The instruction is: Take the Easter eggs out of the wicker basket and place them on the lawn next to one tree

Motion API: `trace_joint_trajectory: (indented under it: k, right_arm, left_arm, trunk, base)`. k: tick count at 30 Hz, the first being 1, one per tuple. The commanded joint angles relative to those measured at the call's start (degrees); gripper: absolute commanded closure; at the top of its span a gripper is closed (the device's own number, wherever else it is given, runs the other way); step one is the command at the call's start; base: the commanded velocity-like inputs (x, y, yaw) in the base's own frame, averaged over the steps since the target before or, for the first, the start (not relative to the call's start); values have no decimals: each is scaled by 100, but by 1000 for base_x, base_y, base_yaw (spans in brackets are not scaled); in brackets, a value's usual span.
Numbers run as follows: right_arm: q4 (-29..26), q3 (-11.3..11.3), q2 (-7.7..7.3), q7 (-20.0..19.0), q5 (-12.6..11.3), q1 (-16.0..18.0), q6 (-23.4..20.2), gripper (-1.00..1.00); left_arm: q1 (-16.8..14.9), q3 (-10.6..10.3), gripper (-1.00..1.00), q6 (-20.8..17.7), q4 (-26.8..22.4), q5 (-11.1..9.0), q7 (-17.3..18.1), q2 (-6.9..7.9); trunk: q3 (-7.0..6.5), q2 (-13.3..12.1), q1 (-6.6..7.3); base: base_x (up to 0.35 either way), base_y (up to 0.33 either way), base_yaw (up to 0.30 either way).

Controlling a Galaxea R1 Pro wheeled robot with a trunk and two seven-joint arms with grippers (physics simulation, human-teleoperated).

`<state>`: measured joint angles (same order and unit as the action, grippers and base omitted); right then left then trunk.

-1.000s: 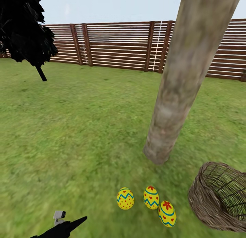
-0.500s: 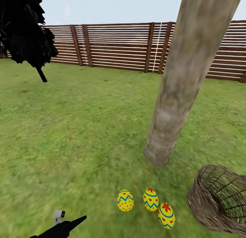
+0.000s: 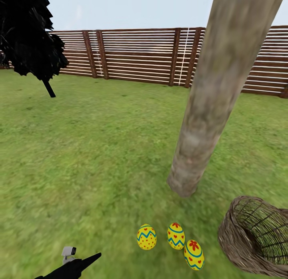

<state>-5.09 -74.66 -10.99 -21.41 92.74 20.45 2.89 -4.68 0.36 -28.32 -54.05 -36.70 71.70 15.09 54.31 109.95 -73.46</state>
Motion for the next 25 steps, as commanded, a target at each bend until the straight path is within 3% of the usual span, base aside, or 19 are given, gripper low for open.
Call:
trace_joint_trajectory:
  k: [1, 10, 25]
  right_arm:
    - [14, -49, 42, -30, 61, 2, 24, -100]
    - [157, -41, 364, -30, 61, 2, 19, -100]
    - [166, -59, 457, -30, 18, 2, 28, -100]
  left_arm:
    - [-1, -1, -100, -60, 0, -22, 11, 2]
    - [-1, -1, -100, -60, 0, -19, 10, -5]
    - [-2, -1, -100, -60, 0, -13, 10, -6]
  trunk:
    - [-14, -40, 23]
    - [-176, -401, 221]
    - [-445, -1002, 550]
  base:
    - [0, 0, 0]
    - [0, 0, 0]
    - [0, 0, 0]
